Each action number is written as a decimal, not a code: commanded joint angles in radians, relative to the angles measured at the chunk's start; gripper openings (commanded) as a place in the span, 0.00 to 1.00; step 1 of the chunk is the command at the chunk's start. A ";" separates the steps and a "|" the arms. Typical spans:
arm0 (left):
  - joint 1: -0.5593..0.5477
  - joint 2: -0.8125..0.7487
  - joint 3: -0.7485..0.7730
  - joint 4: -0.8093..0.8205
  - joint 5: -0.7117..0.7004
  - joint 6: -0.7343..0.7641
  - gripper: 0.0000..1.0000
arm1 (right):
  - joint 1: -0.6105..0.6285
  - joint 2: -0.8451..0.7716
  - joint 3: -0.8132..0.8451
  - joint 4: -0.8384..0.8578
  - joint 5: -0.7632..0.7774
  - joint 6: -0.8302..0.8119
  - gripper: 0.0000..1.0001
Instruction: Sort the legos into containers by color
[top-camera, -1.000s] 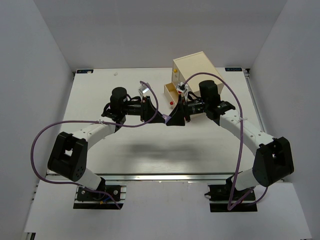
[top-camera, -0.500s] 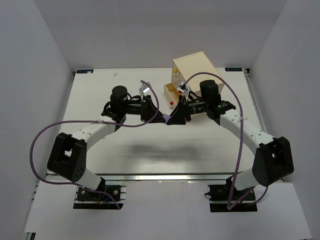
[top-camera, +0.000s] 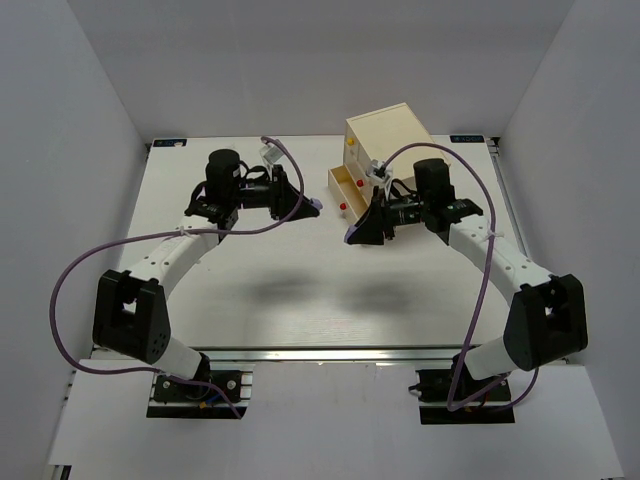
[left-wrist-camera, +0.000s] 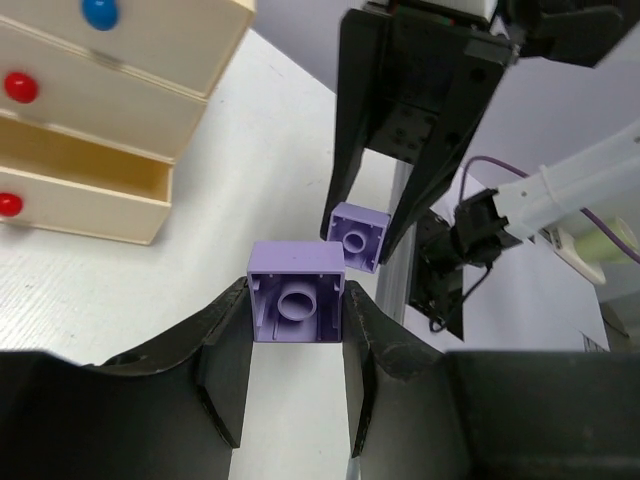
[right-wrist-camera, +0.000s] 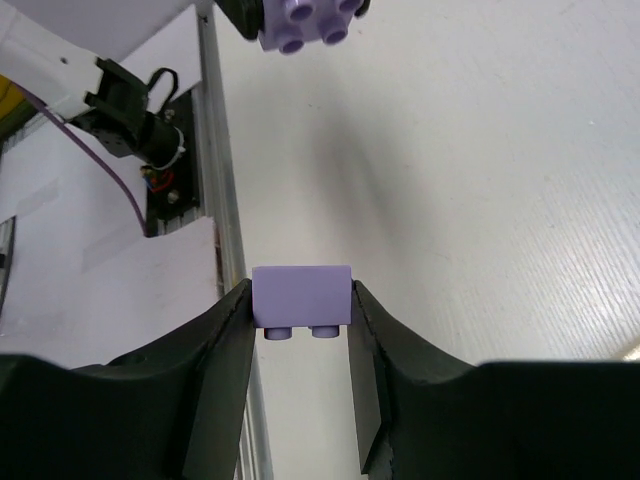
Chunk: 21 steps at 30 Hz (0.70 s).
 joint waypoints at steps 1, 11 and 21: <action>0.003 -0.007 0.011 0.010 -0.084 -0.011 0.00 | -0.003 -0.030 0.030 -0.053 0.070 -0.086 0.00; -0.030 0.163 0.073 0.090 -0.403 -0.196 0.00 | -0.001 -0.141 -0.002 -0.051 0.225 -0.221 0.00; -0.125 0.439 0.296 0.182 -0.526 -0.308 0.00 | -0.033 -0.247 -0.045 0.021 0.297 -0.215 0.00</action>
